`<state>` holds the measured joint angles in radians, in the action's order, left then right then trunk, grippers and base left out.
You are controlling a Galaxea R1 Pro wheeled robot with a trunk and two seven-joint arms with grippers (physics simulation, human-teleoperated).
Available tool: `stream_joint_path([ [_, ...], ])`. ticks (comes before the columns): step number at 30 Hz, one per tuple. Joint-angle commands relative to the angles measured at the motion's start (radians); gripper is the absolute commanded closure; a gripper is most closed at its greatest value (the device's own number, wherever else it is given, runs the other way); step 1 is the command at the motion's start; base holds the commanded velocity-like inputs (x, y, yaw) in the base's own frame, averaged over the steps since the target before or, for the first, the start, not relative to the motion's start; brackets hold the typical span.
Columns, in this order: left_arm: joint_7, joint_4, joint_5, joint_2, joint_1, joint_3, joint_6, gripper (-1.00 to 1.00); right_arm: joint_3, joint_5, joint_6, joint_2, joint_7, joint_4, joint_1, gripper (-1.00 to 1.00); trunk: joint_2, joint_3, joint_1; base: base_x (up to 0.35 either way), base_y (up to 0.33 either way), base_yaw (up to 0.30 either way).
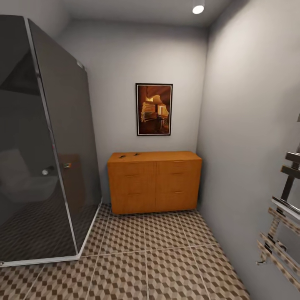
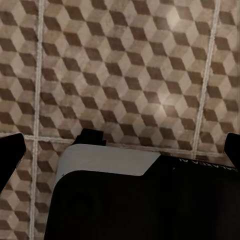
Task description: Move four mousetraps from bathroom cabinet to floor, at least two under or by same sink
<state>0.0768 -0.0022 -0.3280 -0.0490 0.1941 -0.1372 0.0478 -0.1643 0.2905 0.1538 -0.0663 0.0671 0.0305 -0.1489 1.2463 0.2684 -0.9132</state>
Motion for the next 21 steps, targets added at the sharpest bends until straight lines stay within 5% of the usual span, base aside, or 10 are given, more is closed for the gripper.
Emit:
stream_joint_path([
  [1,0.003,0.000,-0.008,0.000,0.001,-0.009,0.003,-1.00,-0.008,0.009,0.006,0.000,0.000,0.003,-0.001,-1.00,0.001,0.001,-0.001,0.328,0.000,0.000],
  [21,0.003,0.001,-0.008,0.000,0.001,-0.009,0.003,-1.00,-0.009,0.009,0.006,0.000,0.000,0.003,-0.001,-1.00,0.001,0.001,-0.001,0.328,0.000,0.000],
])
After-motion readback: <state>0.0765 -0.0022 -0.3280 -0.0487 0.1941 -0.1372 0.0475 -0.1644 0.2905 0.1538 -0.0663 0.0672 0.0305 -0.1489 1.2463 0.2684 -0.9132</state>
